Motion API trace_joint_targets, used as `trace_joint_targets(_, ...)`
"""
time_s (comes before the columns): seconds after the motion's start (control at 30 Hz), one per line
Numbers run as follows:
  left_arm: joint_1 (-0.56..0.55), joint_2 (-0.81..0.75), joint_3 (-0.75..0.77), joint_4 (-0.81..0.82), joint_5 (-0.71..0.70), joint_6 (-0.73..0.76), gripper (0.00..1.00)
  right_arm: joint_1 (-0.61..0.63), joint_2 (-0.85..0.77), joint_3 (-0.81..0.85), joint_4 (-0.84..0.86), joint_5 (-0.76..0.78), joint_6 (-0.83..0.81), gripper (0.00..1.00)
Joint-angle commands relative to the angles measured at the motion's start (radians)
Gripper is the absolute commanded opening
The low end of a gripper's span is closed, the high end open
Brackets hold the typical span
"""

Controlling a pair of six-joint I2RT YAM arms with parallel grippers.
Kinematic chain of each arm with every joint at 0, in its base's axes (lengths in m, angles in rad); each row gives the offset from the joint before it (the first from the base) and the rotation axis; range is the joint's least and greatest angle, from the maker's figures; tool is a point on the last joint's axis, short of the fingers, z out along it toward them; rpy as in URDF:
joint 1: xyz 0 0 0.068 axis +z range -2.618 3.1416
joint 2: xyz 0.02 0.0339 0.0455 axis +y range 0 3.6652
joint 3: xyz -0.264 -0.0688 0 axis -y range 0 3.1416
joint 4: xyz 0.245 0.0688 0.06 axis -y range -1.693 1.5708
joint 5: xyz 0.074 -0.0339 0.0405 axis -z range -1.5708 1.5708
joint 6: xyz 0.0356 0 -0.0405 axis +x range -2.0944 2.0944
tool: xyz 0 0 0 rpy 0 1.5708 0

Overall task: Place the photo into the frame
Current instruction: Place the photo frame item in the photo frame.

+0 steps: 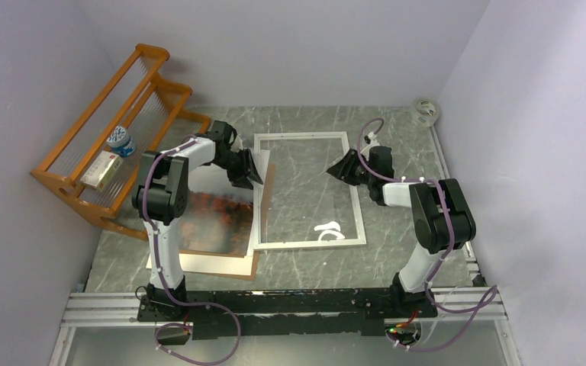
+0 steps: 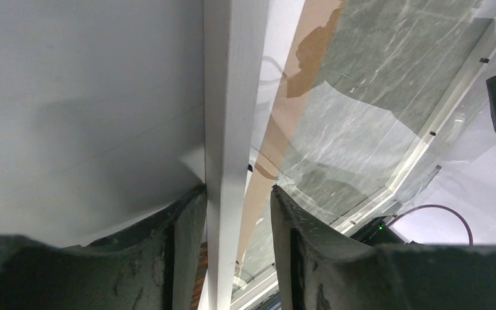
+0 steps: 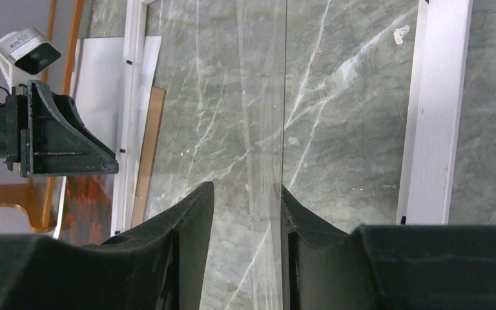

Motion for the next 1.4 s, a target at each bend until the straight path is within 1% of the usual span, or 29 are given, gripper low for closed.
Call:
trace_joint_targets(0.0, -0.004, 0.05, -0.005, 0.015, -0.115, 0.016, 0.46, 0.017, -0.008, 0.044, -0.003, 0.015, 0.01, 0.41)
trace_joint_targets(0.13, -0.011, 0.047, -0.009, 0.01, -0.154, 0.034, 0.43, 0.022, 0.001, 0.048, -0.011, 0.022, 0.013, 0.41)
trace_joint_targets(0.3, -0.031, 0.024, -0.048, 0.02, -0.233, 0.051, 0.35, 0.024, 0.01, 0.058, -0.022, 0.027, 0.019, 0.41)
trace_joint_targets(0.53, -0.07, 0.048, -0.042, -0.003, -0.328, 0.078, 0.36, 0.03, 0.003, 0.051, -0.024, 0.048, 0.017, 0.41)
trace_joint_targets(0.73, -0.096, 0.067, -0.024, -0.073, -0.475, 0.084, 0.32, 0.031, -0.01, 0.052, -0.045, 0.065, 0.018, 0.42)
trace_joint_targets(0.83, -0.104, 0.097, 0.001, -0.118, -0.518, 0.083, 0.31, 0.032, -0.031, 0.067, -0.09, 0.081, 0.011, 0.47)
trace_joint_targets(1.0, -0.114, 0.139, 0.031, -0.18, -0.548, 0.074, 0.29, 0.031, -0.083, 0.115, -0.215, 0.133, -0.011, 0.63)
trace_joint_targets(1.1, -0.114, 0.138, 0.025, -0.183, -0.575, 0.067, 0.28, 0.03, -0.125, 0.142, -0.309, 0.202, -0.029, 0.68)
trace_joint_targets(1.23, -0.114, 0.125, 0.019, -0.172, -0.561, 0.063, 0.28, 0.021, -0.182, 0.177, -0.446, 0.355, -0.061, 0.72)
trace_joint_targets(1.37, -0.114, 0.11, 0.016, -0.157, -0.535, 0.064, 0.29, 0.008, -0.22, 0.183, -0.542, 0.478, -0.089, 0.74)
